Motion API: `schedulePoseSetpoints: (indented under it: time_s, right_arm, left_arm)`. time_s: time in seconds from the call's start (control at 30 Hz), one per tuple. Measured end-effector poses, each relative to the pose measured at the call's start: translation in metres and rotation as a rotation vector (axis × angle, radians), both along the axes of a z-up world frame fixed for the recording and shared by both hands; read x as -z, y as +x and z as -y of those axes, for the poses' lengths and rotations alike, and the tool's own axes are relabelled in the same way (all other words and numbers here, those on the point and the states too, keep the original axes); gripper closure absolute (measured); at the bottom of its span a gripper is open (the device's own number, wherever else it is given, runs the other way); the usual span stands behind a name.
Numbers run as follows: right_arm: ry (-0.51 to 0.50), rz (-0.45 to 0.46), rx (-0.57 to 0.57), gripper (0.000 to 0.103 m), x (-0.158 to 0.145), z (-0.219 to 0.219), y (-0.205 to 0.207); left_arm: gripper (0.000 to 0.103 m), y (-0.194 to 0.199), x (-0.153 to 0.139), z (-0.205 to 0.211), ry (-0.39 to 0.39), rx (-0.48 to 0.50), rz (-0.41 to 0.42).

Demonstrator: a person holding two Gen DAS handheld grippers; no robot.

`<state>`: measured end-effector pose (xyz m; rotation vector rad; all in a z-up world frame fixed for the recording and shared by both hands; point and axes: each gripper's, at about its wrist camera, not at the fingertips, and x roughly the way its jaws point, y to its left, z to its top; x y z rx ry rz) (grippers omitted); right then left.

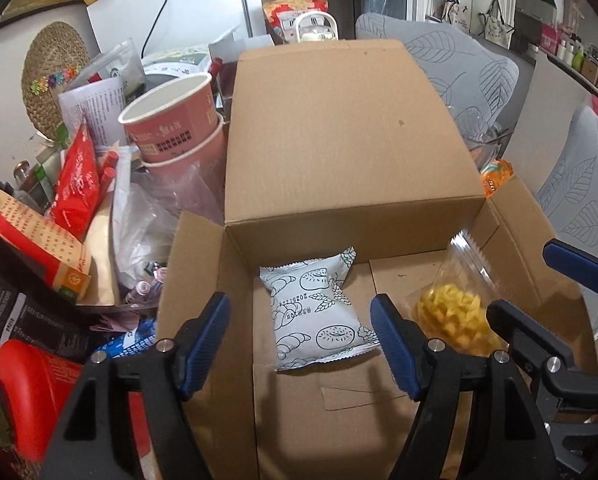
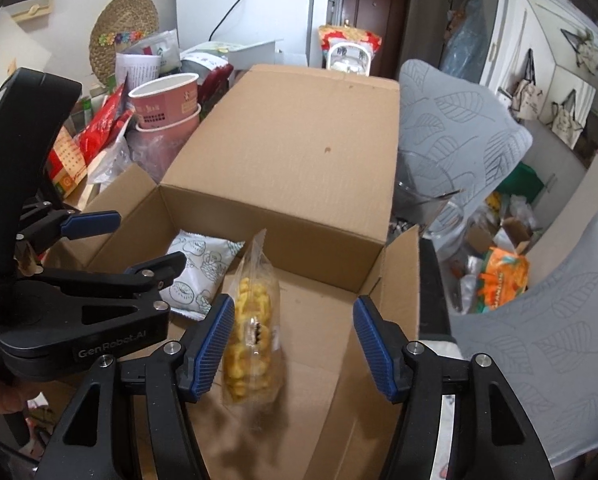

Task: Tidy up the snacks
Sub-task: 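Lower the bread bag into the box with the left tool while the right tool drops the waffle in, then withdraw both tools from the box back toward the remaining snacks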

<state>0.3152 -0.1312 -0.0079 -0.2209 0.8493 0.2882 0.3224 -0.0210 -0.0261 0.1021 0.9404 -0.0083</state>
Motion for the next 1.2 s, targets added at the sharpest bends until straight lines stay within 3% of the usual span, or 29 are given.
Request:
schedulePoseSetpoints:
  time_s: [0.63,1.07,1.2]
  right_arm:
    - [0.057,0.182,0.002,0.041,-0.082,0.008,-0.057]
    - [0.104,0.307,-0.007,0.037,-0.126,0.022,-0.12]
    - [0.115,0.337,-0.013,0.034,-0.135,0.027,-0.142]
  left_arm:
    - [0.031,-0.068,-0.1,0.0,-0.014,0.016,0.218]
    - [0.03,-0.137,-0.145,0.005,-0.038,0.067,0.345]
    - [0.022,-0.157,-0.152,0.007,-0.036,0.079,0.377]
